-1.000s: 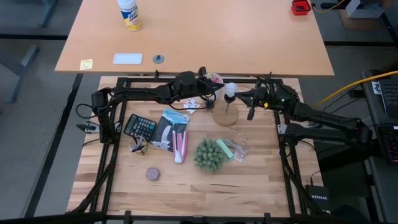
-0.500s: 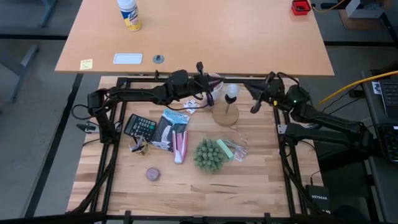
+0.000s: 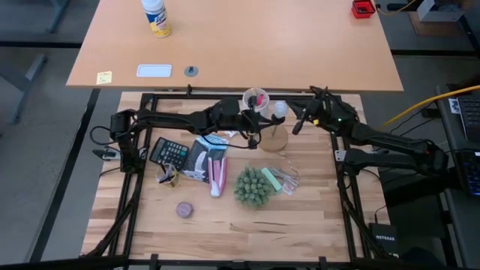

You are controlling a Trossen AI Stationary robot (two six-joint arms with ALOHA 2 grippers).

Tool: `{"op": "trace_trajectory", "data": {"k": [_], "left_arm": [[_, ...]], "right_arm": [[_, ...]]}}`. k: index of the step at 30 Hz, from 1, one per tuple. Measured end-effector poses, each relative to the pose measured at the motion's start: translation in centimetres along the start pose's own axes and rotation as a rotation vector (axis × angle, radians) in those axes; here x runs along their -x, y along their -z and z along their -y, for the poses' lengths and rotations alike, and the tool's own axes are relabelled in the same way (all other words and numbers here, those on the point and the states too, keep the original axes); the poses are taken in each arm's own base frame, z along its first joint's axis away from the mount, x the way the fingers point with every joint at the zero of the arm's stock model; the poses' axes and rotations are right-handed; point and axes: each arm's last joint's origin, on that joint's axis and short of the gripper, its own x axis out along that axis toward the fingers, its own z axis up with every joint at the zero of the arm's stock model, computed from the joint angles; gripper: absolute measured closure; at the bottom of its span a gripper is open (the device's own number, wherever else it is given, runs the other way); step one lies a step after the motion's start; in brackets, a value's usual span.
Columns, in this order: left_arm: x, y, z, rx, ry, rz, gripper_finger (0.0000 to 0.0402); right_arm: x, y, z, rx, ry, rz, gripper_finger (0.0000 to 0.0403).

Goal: Screw lightbulb
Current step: Insert the lightbulb into the lamp

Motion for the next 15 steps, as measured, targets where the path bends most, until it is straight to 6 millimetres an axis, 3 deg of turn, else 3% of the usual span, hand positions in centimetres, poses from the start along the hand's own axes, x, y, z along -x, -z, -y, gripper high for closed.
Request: {"op": "trace_trajectory", "data": {"k": [15], "left_arm": [[-0.2,2.1,-2.9,0.063,-0.142,-0.068,0.0396]], "right_arm": [[-0.2,0.2,0.0,-0.007,0.004,-0.018,0.0386]]}}
